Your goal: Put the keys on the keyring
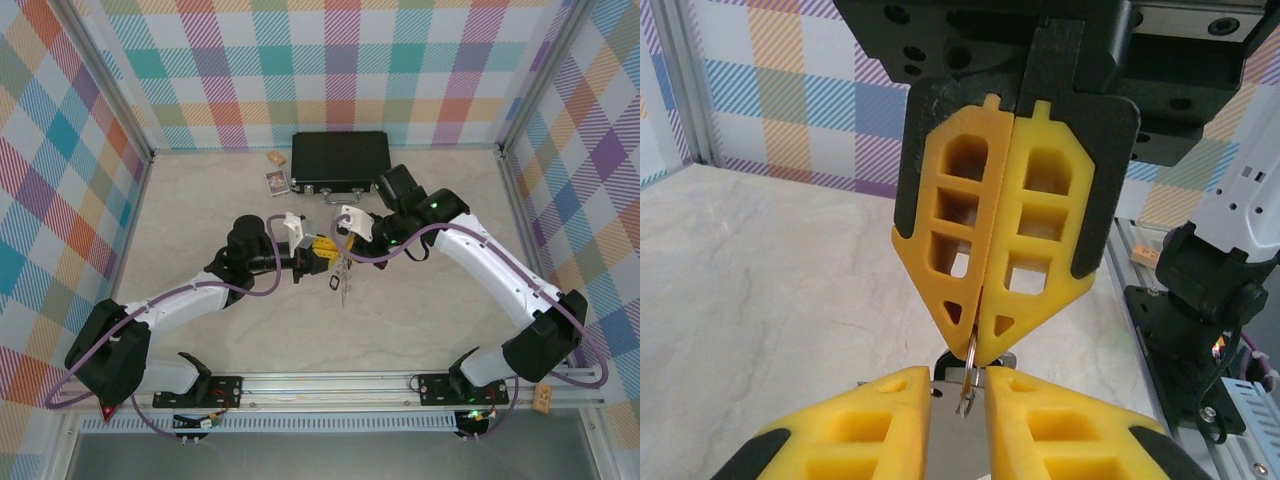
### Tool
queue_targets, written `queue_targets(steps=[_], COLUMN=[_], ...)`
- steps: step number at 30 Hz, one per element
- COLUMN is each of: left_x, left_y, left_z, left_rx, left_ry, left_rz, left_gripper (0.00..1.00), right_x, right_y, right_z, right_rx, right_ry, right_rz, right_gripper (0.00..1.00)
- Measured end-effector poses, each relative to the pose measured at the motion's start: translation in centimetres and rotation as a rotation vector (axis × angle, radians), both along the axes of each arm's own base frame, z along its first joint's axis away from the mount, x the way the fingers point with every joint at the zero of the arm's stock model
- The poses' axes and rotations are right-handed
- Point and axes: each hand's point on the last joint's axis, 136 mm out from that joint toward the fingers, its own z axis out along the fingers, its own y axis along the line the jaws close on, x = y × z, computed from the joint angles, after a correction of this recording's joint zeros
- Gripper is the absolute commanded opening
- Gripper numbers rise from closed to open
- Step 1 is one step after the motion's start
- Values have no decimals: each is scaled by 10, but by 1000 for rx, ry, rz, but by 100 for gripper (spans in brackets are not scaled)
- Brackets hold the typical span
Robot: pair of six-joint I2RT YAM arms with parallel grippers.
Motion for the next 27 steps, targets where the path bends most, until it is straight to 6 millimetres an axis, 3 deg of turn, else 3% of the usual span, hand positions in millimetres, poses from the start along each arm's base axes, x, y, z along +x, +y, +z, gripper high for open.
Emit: queue_targets(steps=[24,27], left_x=[-3,-4], left_y=[-6,-7], left_z=[-1,-2], left_rx=[1,2], left_ry=[15,17], left_rz=[-44,-55], left_gripper=[17,0], right_x=[-4,-3], right_y=[4,3], right_z=[2,1], right_rx=[15,10], right_ry=[7,3], right_rz=[17,13], right_gripper=[0,0])
